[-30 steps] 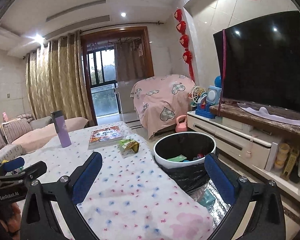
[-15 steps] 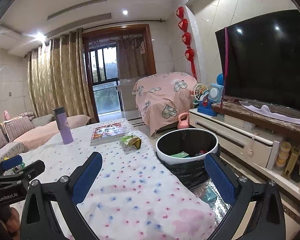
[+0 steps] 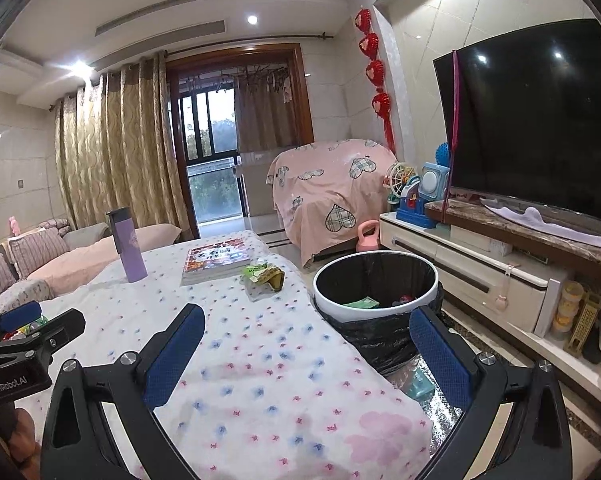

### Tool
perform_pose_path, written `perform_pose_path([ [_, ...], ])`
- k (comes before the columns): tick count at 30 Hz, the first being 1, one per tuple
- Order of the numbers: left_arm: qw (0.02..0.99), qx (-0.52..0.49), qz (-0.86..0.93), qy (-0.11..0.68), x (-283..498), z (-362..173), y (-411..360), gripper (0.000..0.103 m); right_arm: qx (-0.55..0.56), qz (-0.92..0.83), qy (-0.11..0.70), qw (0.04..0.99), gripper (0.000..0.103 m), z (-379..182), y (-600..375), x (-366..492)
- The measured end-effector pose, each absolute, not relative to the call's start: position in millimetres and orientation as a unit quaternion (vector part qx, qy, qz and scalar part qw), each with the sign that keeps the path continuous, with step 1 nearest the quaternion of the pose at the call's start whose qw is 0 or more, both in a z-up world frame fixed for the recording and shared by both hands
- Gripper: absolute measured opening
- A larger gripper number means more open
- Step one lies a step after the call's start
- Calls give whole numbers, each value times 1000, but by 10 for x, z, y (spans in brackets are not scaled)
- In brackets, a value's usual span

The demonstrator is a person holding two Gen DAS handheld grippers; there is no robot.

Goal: Collect trash

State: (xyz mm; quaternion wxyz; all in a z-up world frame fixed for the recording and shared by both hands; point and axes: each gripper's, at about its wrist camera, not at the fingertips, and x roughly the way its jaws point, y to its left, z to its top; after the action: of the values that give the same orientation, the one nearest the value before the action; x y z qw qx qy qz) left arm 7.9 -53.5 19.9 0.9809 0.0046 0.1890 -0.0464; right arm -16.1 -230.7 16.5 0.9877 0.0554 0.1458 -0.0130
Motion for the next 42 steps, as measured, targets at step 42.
perform_pose_path([
  [42,981,3,-47,188,68,182,-493,103,55,0,144,988,103,133,-2261,-176],
])
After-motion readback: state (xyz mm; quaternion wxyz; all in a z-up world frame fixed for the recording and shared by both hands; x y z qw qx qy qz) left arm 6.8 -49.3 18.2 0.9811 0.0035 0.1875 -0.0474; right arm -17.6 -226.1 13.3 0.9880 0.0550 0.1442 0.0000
